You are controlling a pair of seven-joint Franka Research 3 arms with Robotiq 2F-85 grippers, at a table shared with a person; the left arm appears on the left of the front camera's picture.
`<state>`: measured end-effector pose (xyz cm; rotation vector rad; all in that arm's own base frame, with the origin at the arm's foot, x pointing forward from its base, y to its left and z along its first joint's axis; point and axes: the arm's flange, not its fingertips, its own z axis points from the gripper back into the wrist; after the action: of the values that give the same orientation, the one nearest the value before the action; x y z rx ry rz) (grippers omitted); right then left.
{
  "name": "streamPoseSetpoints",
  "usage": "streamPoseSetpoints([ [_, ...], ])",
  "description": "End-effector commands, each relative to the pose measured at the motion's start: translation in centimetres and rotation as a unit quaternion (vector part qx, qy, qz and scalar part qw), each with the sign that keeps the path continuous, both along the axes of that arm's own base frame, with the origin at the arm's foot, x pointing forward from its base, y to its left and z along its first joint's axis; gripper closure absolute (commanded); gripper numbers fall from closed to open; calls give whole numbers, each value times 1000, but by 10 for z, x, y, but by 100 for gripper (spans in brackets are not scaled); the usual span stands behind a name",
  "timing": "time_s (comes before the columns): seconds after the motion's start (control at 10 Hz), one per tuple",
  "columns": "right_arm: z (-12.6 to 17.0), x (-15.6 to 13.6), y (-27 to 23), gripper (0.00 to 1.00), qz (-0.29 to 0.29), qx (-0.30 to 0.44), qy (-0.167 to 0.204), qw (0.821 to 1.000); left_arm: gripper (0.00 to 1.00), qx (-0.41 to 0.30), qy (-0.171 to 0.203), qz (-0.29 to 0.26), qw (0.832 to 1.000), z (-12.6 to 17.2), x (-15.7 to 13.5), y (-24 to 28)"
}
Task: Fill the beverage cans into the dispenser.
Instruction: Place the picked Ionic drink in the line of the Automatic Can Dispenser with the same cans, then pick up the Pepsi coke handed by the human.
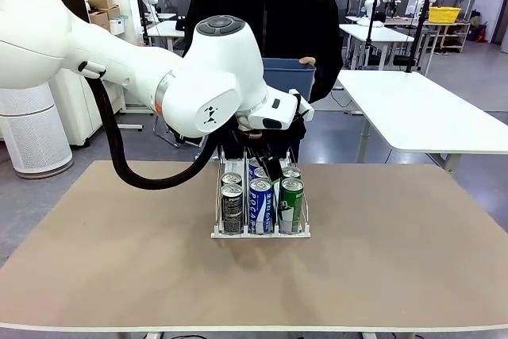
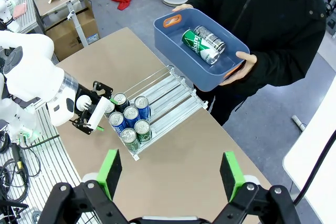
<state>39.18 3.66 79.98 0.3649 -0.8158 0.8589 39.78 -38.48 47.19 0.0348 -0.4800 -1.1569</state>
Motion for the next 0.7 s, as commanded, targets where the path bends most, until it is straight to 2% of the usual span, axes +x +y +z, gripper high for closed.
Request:
streamPoseSetpoints([
  [0.0,0,0,0,0,-1,1,1,1000,0,-7,5,0,1000,2,1,2],
  [0.6,0,0,0,0,-1,1,1,1000,0,0,0,0,1000,0,0,0],
])
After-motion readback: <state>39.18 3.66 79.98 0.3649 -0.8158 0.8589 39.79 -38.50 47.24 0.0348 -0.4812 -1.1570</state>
